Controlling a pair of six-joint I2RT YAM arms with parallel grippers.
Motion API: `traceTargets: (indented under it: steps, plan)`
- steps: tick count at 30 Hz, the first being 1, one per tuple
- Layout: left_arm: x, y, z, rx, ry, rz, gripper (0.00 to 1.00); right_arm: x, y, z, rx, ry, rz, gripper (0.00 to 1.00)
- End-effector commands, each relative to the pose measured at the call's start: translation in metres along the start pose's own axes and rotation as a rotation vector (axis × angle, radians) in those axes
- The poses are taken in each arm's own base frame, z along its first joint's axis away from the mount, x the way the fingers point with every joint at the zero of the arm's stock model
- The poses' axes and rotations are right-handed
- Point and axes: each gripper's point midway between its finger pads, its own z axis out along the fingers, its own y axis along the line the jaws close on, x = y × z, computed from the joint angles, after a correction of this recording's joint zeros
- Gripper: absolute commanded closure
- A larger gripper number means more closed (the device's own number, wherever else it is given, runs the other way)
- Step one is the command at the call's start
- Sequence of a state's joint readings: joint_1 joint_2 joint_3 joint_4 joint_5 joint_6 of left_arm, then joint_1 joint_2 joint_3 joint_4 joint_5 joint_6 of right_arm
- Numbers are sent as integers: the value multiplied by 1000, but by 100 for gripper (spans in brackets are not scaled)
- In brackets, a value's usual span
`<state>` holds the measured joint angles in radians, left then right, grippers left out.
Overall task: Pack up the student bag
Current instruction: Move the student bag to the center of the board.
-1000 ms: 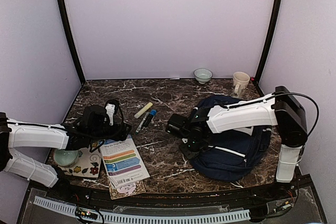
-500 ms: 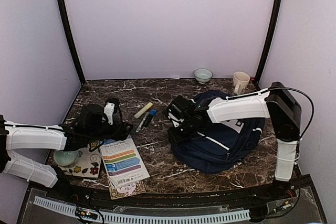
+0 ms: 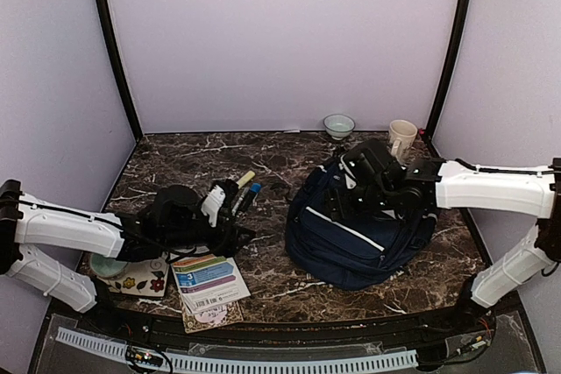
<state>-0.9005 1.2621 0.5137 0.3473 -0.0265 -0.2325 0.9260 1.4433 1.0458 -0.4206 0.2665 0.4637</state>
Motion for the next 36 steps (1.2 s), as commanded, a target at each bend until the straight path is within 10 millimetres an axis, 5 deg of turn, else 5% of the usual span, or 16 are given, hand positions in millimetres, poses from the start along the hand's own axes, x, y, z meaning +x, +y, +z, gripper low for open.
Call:
traceTargets:
  steps: [1, 7, 13, 19, 24, 28, 36]
  plan:
    - [-14, -45, 15, 97, 2, 141, 27, 9, -49, -22, 186, -81, 96, 24]
    - [24, -123, 35, 305, 100, 343, 29, 39, -84, -47, 259, -118, 176, 24]
    - [50, -159, 64, 360, 194, 412, 32, 70, -126, -63, 436, -100, 285, 26]
    - [58, -188, 77, 472, 203, 394, 34, 80, -164, -41, 473, -34, 372, 26]
    - [60, -211, 80, 585, 182, 374, 34, 88, -172, -5, 396, 45, 401, 27]
    - [62, -212, 93, 571, 178, 340, 34, 112, -165, 19, 351, 143, 386, 27]
    - [44, -166, 131, 355, 92, 177, 36, 159, -153, 28, 287, 268, 451, 27]
